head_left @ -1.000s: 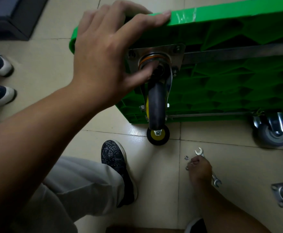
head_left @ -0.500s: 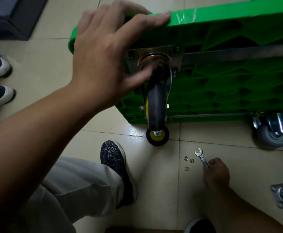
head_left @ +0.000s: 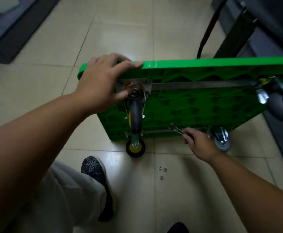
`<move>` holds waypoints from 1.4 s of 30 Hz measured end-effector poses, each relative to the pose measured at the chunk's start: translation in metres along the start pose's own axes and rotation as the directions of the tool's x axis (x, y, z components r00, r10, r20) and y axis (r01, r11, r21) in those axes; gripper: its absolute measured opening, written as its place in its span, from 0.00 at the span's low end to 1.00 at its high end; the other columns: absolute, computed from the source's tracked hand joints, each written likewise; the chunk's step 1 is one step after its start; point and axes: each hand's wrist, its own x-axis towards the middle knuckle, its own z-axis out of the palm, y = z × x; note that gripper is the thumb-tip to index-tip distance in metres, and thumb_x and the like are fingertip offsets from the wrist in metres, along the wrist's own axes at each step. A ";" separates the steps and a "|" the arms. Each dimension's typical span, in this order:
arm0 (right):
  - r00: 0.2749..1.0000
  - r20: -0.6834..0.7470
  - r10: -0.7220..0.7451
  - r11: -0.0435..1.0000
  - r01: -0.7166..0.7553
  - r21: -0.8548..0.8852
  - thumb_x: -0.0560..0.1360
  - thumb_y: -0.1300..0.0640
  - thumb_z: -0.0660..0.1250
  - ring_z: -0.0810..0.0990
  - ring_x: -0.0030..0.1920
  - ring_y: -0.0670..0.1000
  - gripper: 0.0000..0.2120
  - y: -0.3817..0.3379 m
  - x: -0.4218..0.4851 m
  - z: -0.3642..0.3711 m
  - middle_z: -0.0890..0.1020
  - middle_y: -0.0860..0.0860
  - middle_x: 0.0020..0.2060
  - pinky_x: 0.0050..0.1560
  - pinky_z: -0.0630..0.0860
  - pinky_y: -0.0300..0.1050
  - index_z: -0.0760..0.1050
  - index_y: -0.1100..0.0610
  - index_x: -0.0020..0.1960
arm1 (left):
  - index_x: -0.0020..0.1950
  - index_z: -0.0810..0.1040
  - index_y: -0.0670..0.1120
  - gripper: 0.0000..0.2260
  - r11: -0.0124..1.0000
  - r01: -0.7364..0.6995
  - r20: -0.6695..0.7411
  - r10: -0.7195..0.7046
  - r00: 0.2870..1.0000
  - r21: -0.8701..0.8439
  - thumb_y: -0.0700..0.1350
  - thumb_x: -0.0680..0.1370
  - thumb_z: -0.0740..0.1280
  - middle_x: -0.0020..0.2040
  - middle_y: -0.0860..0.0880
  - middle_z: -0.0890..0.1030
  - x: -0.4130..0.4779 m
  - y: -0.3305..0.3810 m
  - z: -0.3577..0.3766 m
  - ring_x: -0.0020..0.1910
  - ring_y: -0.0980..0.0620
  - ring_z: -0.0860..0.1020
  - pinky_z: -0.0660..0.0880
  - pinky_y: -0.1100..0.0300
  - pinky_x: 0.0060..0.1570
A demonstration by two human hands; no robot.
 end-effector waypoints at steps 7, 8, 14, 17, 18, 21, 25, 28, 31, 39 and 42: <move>0.943 -0.317 -0.100 0.934 0.199 0.297 0.84 0.55 0.60 0.80 0.33 0.51 0.07 -0.090 -0.023 -0.050 0.82 0.49 0.36 0.40 0.79 0.58 0.76 0.47 0.51 | 0.81 0.59 0.59 0.39 0.998 -0.013 0.304 0.031 0.952 -0.061 0.53 0.75 0.75 0.76 0.46 0.67 0.006 0.002 -0.035 0.72 0.44 0.68 0.68 0.52 0.69; 0.928 -0.357 -0.105 0.921 0.226 0.318 0.84 0.55 0.60 0.80 0.32 0.51 0.08 -0.099 -0.026 -0.046 0.82 0.49 0.36 0.39 0.80 0.58 0.76 0.46 0.51 | 0.81 0.58 0.60 0.38 0.997 -0.002 0.323 0.027 0.946 -0.079 0.53 0.76 0.74 0.77 0.48 0.66 0.008 0.002 -0.037 0.73 0.45 0.68 0.68 0.52 0.69; 0.893 -0.440 -0.093 0.906 0.259 0.334 0.84 0.52 0.60 0.76 0.33 0.51 0.08 -0.116 -0.021 -0.001 0.77 0.46 0.34 0.36 0.75 0.57 0.74 0.45 0.48 | 0.77 0.66 0.64 0.30 0.993 0.048 0.202 -0.025 0.979 -0.109 0.55 0.76 0.72 0.67 0.49 0.74 0.012 0.001 -0.028 0.64 0.45 0.73 0.71 0.46 0.62; 0.904 -0.418 -0.089 0.905 0.249 0.346 0.84 0.52 0.59 0.75 0.34 0.50 0.09 -0.114 -0.005 0.015 0.75 0.47 0.33 0.36 0.74 0.53 0.73 0.46 0.47 | 0.76 0.67 0.65 0.30 0.993 0.031 0.192 -0.008 0.981 -0.117 0.57 0.74 0.71 0.65 0.49 0.75 0.012 -0.004 -0.022 0.62 0.45 0.73 0.73 0.43 0.60; 0.909 -0.407 -0.085 0.895 0.249 0.370 0.85 0.53 0.59 0.75 0.34 0.49 0.09 -0.114 0.001 0.020 0.75 0.47 0.33 0.36 0.73 0.50 0.74 0.47 0.47 | 0.76 0.67 0.65 0.30 0.993 0.022 0.192 0.000 0.981 -0.116 0.58 0.74 0.70 0.64 0.49 0.75 0.012 -0.006 -0.021 0.61 0.46 0.73 0.74 0.42 0.59; 0.917 -0.393 -0.073 0.852 0.262 0.453 0.85 0.57 0.59 0.72 0.33 0.48 0.09 -0.115 0.020 0.031 0.74 0.49 0.34 0.34 0.69 0.41 0.75 0.54 0.49 | 0.76 0.68 0.64 0.31 0.994 0.008 0.166 0.010 0.986 -0.105 0.59 0.72 0.67 0.64 0.49 0.75 0.011 -0.007 -0.019 0.60 0.46 0.74 0.75 0.45 0.54; 0.915 -0.400 -0.043 0.817 0.262 0.513 0.85 0.59 0.58 0.72 0.34 0.50 0.09 -0.120 0.035 0.047 0.75 0.55 0.35 0.34 0.68 0.38 0.75 0.53 0.49 | 0.76 0.69 0.61 0.30 0.999 -0.019 0.120 0.025 0.992 -0.044 0.56 0.73 0.66 0.64 0.47 0.76 0.008 -0.004 -0.013 0.59 0.44 0.74 0.73 0.48 0.52; 0.910 -0.414 -0.019 0.778 0.273 0.566 0.85 0.59 0.58 0.73 0.35 0.54 0.09 -0.121 0.032 0.057 0.74 0.55 0.35 0.35 0.69 0.39 0.75 0.52 0.49 | 0.76 0.69 0.61 0.30 0.999 -0.015 0.109 0.019 0.994 -0.036 0.56 0.74 0.66 0.65 0.48 0.76 0.008 -0.006 -0.011 0.59 0.45 0.74 0.69 0.51 0.52; 0.922 -0.385 -0.035 0.759 0.275 0.590 0.85 0.60 0.58 0.73 0.35 0.55 0.09 -0.123 0.028 0.066 0.74 0.53 0.36 0.35 0.69 0.39 0.75 0.52 0.49 | 0.76 0.69 0.61 0.30 0.999 0.007 0.109 -0.003 0.994 -0.040 0.56 0.73 0.66 0.65 0.48 0.76 0.010 -0.006 -0.010 0.60 0.45 0.74 0.71 0.49 0.53; 0.911 -0.412 -0.024 0.717 0.303 0.627 0.85 0.60 0.58 0.72 0.34 0.55 0.09 -0.131 0.035 0.073 0.73 0.55 0.36 0.32 0.69 0.43 0.74 0.56 0.48 | 0.75 0.70 0.62 0.30 0.994 0.054 0.112 -0.043 0.993 -0.097 0.55 0.72 0.68 0.65 0.48 0.75 0.012 -0.004 -0.010 0.62 0.43 0.73 0.75 0.39 0.55; 0.904 -0.425 -0.033 0.727 0.314 0.611 0.85 0.60 0.58 0.71 0.34 0.55 0.09 -0.130 0.037 0.075 0.73 0.54 0.35 0.32 0.69 0.47 0.73 0.56 0.47 | 0.75 0.69 0.61 0.30 0.994 0.054 0.109 -0.044 0.993 -0.093 0.56 0.71 0.67 0.65 0.47 0.75 0.013 -0.002 -0.010 0.62 0.43 0.73 0.75 0.39 0.55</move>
